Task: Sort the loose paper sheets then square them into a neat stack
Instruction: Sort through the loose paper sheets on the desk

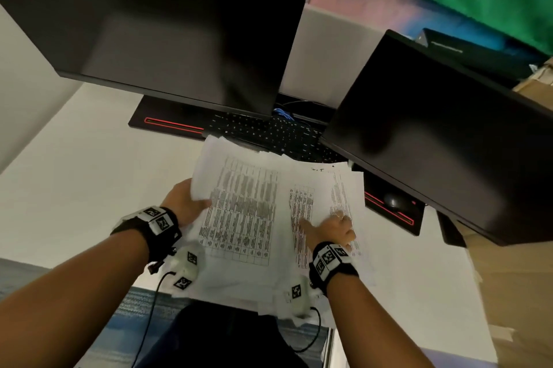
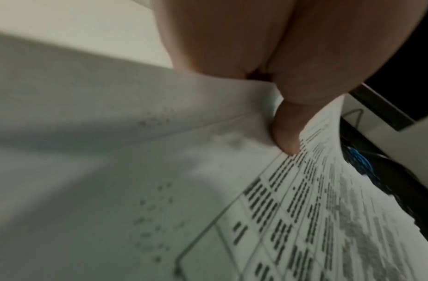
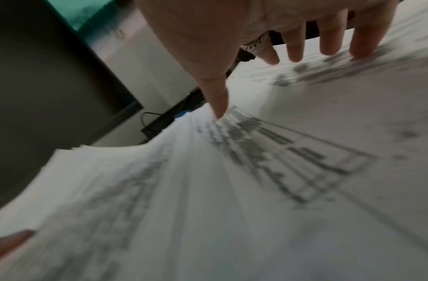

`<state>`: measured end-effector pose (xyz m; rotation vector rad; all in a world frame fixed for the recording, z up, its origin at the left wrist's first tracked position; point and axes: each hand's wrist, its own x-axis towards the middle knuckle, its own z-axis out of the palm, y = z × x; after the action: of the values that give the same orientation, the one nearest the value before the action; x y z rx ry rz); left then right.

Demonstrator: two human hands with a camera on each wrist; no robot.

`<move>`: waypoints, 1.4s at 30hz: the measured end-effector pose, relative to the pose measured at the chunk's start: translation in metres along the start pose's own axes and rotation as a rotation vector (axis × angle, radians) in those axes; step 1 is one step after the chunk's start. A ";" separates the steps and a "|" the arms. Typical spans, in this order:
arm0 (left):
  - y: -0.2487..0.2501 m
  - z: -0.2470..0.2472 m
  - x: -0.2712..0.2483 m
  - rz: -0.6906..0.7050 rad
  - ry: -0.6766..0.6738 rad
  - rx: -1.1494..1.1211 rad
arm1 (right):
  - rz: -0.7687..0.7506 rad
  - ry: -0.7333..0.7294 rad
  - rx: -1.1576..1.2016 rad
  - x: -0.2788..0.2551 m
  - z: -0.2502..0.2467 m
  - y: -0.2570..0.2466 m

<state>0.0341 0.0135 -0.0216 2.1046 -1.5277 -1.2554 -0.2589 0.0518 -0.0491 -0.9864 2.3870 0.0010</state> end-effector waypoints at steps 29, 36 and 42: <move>-0.039 -0.042 -0.006 -0.055 0.036 -0.480 | -0.020 -0.120 0.165 0.015 -0.018 -0.001; -0.036 -0.036 -0.004 -0.037 -0.005 -0.549 | -0.012 -0.089 0.140 0.012 -0.012 -0.003; -0.044 -0.041 0.000 -0.026 -0.003 -0.520 | -0.100 0.035 0.127 0.026 -0.021 0.010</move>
<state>0.0937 0.0208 -0.0257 1.7829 -1.0267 -1.4703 -0.2904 0.0376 -0.0461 -1.0510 2.3350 -0.2041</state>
